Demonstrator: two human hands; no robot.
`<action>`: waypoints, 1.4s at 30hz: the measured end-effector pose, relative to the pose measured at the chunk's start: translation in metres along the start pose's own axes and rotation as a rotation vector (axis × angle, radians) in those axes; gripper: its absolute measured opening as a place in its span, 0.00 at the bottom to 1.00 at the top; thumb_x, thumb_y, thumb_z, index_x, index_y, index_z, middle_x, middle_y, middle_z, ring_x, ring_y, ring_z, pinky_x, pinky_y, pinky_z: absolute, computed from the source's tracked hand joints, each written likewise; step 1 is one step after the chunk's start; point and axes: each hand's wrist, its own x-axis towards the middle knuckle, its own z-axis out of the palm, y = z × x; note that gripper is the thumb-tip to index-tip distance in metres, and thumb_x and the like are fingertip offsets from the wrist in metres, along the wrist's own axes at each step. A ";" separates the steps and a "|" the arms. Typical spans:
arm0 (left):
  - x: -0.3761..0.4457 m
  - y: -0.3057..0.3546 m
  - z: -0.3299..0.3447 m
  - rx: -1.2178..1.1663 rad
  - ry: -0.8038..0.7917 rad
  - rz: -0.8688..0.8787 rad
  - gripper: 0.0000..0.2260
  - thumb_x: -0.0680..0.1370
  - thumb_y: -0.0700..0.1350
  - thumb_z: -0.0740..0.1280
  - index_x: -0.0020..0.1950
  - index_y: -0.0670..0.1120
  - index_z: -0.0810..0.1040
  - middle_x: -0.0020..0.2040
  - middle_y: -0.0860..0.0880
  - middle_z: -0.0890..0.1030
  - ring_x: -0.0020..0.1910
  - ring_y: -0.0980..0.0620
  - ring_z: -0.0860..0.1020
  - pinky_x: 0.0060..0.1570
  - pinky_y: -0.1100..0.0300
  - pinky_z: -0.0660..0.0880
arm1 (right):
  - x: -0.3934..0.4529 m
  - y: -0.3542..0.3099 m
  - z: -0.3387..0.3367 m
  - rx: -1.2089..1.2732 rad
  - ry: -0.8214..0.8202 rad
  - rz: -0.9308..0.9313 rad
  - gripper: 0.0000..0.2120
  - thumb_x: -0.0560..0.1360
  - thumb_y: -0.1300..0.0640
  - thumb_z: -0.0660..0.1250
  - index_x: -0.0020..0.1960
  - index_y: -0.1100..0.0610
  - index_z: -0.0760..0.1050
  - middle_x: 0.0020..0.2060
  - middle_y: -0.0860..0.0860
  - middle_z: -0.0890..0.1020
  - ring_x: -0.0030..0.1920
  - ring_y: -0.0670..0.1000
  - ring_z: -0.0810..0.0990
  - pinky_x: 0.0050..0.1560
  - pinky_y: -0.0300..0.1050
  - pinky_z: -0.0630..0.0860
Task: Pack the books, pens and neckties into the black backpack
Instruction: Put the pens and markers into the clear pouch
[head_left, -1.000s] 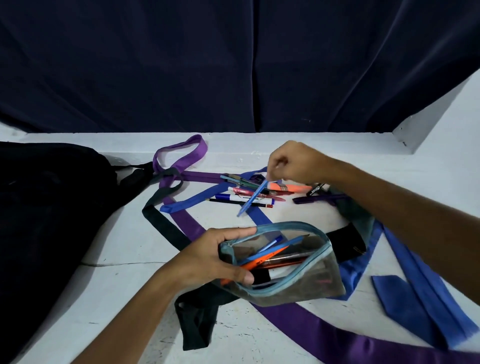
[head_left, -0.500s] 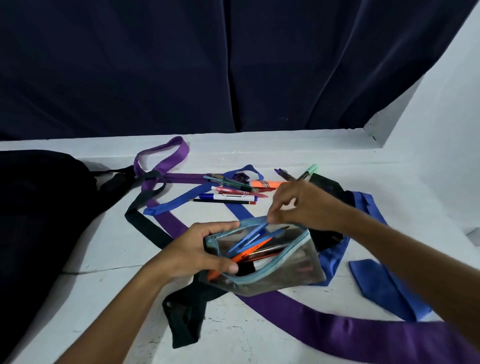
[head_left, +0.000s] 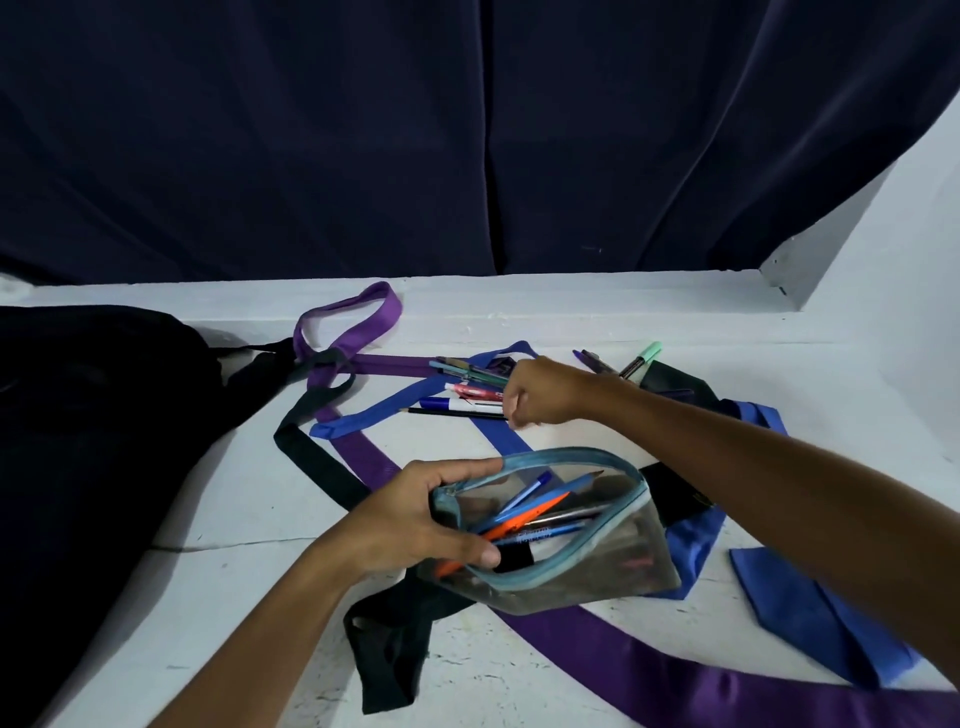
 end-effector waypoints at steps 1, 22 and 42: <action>0.000 0.000 0.000 -0.002 -0.001 -0.001 0.35 0.64 0.33 0.79 0.68 0.50 0.75 0.60 0.52 0.83 0.60 0.52 0.80 0.59 0.56 0.77 | 0.006 -0.001 0.004 -0.062 -0.003 0.016 0.07 0.73 0.61 0.72 0.47 0.65 0.83 0.45 0.58 0.85 0.43 0.51 0.81 0.41 0.40 0.74; 0.002 -0.004 0.000 -0.080 0.009 0.008 0.36 0.59 0.36 0.79 0.67 0.49 0.75 0.59 0.53 0.83 0.60 0.54 0.80 0.54 0.62 0.78 | -0.069 0.008 -0.094 0.321 0.098 -0.020 0.03 0.72 0.63 0.73 0.40 0.60 0.85 0.33 0.53 0.85 0.31 0.43 0.79 0.32 0.35 0.74; 0.006 0.001 -0.004 -0.063 -0.018 0.011 0.37 0.58 0.40 0.83 0.65 0.49 0.76 0.59 0.51 0.83 0.60 0.50 0.81 0.55 0.60 0.78 | -0.098 -0.025 -0.016 -0.011 -0.176 -0.080 0.04 0.73 0.51 0.73 0.45 0.49 0.85 0.74 0.51 0.64 0.73 0.49 0.59 0.69 0.50 0.64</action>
